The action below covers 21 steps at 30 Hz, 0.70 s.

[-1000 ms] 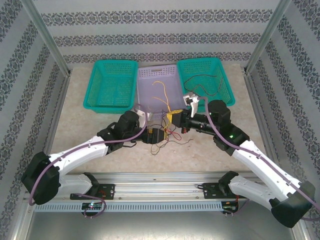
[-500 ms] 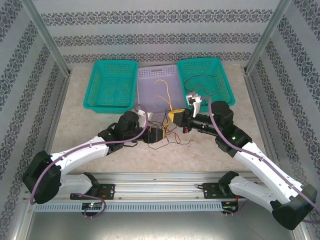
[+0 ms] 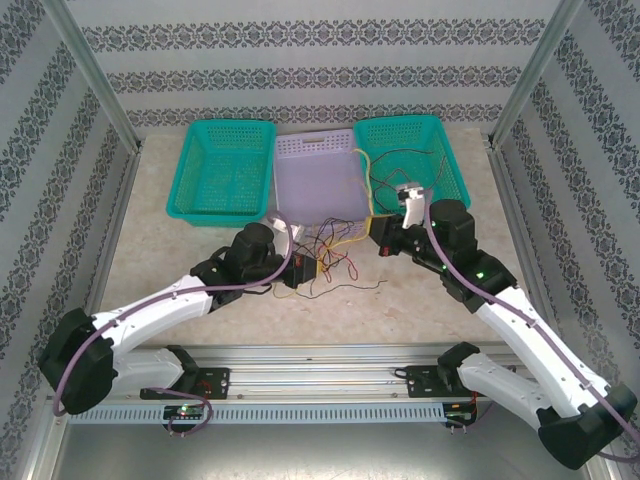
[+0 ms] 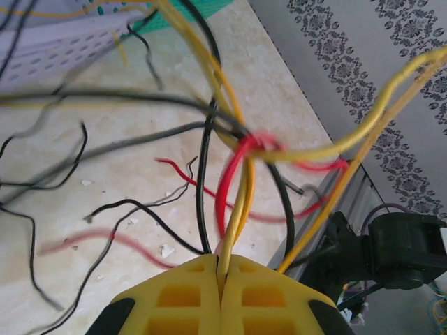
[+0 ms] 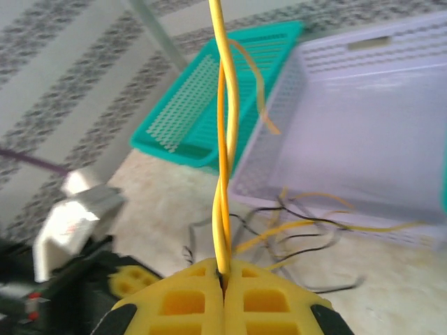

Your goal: Untangle the cables

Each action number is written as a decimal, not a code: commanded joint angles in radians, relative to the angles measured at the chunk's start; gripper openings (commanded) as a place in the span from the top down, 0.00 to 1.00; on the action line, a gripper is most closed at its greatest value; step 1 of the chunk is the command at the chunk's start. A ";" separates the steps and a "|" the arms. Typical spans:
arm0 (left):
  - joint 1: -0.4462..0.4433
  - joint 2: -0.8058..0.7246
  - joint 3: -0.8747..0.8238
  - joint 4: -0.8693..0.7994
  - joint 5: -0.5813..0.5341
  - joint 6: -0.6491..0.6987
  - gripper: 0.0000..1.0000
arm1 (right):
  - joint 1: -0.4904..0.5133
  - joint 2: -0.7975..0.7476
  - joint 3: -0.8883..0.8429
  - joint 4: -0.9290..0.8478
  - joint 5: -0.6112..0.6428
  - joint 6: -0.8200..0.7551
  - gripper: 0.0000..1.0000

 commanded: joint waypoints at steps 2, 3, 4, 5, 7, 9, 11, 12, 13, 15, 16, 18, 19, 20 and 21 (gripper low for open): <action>-0.010 -0.042 -0.007 -0.172 -0.078 0.060 1.00 | -0.101 -0.052 0.016 -0.033 0.079 0.032 1.00; -0.010 -0.046 -0.006 -0.189 -0.088 0.065 1.00 | -0.114 -0.054 0.013 -0.040 0.080 0.035 1.00; -0.010 -0.052 -0.001 -0.211 -0.103 0.069 1.00 | -0.130 -0.059 0.014 -0.052 0.094 0.035 1.00; -0.010 -0.056 0.001 -0.233 -0.120 0.072 1.00 | -0.144 -0.065 0.015 -0.071 0.115 0.035 1.00; -0.010 -0.065 0.003 -0.264 -0.155 0.077 1.00 | -0.173 -0.075 0.012 -0.072 0.103 0.038 1.00; -0.010 -0.067 0.002 -0.272 -0.168 0.079 1.00 | -0.185 -0.072 0.004 -0.038 0.027 0.037 1.00; -0.010 -0.060 0.006 -0.274 -0.179 0.079 1.00 | -0.184 -0.059 0.019 -0.045 -0.005 0.031 1.00; -0.010 -0.057 0.011 -0.283 -0.197 0.081 1.00 | -0.184 -0.060 0.028 -0.064 0.009 0.023 1.00; -0.010 -0.058 0.020 -0.298 -0.223 0.082 1.00 | -0.186 -0.066 0.033 -0.084 0.043 0.018 1.00; -0.010 -0.060 0.041 -0.352 -0.303 0.086 1.00 | -0.199 -0.090 0.034 -0.106 0.104 0.019 1.00; -0.009 -0.060 0.057 -0.391 -0.348 0.087 1.00 | -0.209 -0.105 0.033 -0.110 0.121 0.025 1.00; -0.008 -0.065 0.077 -0.442 -0.410 0.082 1.00 | -0.229 -0.133 0.032 -0.121 0.147 0.038 1.00; -0.007 -0.067 0.084 -0.463 -0.437 0.075 1.00 | -0.236 -0.152 0.030 -0.127 0.167 0.048 1.00; -0.005 -0.069 0.090 -0.479 -0.455 0.070 1.00 | -0.245 -0.170 0.028 -0.130 0.180 0.054 1.00; -0.004 -0.068 0.095 -0.489 -0.463 0.069 1.00 | -0.254 -0.187 0.026 -0.131 0.184 0.061 1.00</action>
